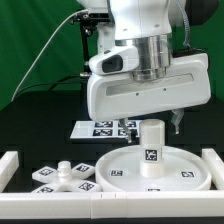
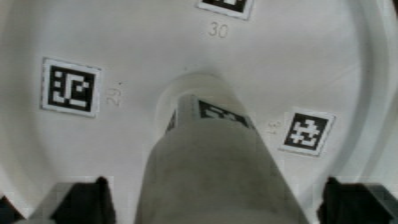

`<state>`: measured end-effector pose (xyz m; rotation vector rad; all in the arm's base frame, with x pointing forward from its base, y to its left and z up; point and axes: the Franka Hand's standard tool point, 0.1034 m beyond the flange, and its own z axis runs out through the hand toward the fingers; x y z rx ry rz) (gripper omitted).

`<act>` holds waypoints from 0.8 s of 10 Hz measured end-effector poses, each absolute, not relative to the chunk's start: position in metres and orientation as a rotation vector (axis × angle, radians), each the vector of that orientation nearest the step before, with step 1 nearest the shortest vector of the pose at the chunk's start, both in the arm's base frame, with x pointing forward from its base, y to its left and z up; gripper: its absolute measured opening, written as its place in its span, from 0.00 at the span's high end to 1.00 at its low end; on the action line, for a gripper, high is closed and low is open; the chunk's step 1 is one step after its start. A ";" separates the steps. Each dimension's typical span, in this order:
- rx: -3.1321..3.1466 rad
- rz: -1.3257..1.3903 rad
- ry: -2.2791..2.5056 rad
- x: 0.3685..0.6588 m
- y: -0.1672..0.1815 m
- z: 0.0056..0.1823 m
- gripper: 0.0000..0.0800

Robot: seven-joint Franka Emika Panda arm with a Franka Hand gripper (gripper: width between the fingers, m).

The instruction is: Assemble round table

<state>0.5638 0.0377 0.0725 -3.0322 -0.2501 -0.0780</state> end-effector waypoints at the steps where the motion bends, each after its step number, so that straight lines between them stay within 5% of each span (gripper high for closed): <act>1: -3.036 -0.076 -0.202 0.564 0.037 0.073 0.50; 8: -2.810 -0.052 1.073 0.564 0.035 0.071 0.49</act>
Offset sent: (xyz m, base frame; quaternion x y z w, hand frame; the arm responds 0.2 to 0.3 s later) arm 0.0026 -0.0014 -0.0027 -0.0025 0.0608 0.2616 0.9633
